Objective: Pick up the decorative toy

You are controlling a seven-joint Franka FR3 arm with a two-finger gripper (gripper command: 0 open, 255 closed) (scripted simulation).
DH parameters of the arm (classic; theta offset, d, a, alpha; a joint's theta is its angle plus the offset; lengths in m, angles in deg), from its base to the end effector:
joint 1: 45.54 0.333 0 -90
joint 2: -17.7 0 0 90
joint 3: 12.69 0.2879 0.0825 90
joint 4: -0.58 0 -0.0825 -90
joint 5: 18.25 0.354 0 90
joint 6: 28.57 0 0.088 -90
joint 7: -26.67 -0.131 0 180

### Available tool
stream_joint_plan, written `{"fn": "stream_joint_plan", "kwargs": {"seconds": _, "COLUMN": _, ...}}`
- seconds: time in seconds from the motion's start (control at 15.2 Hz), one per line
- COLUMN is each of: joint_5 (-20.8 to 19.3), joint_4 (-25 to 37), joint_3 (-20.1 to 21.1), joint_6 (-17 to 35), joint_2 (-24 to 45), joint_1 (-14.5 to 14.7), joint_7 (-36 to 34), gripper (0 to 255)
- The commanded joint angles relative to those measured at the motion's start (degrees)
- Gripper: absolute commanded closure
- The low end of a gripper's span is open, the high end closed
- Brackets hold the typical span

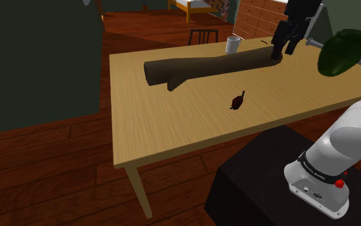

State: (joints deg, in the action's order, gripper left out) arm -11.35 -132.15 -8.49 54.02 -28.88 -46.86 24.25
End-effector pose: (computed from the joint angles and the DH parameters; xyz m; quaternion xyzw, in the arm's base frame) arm 0.2743 0.0366 0.5601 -0.9989 0.0024 0.0330 0.0322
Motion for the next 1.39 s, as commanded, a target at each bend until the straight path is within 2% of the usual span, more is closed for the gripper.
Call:
{"fn": "stream_joint_plan", "kwargs": {"seconds": 0.0, "joint_5": 0.0, "joint_4": 0.0, "joint_3": 0.0, "joint_6": 0.0, "joint_2": 0.0, "joint_1": 0.0, "joint_7": 0.0, "gripper": 0}}
{"fn": "stream_joint_plan", "kwargs": {"seconds": 0.46, "joint_5": -4.1, "joint_4": -13.4, "joint_3": 3.1, "joint_6": 17.8, "joint_2": 0.0, "joint_1": 3.5, "joint_7": 8.3, "gripper": 0}}
{"fn": "stream_joint_plan", "kwargs": {"seconds": 0.92, "joint_5": -9.2, "joint_4": -23.9, "joint_3": 6.1, "joint_6": 38.6, "joint_2": 5.6, "joint_1": 5.7, "joint_7": 14.5, "gripper": 0}}
{"fn": "stream_joint_plan", "kwargs": {"seconds": 1.32, "joint_5": -9.5, "joint_4": -26.9, "joint_3": 6.6, "joint_6": 43.7, "joint_2": 7.6, "joint_1": 5.5, "joint_7": 13.9, "gripper": 0}}
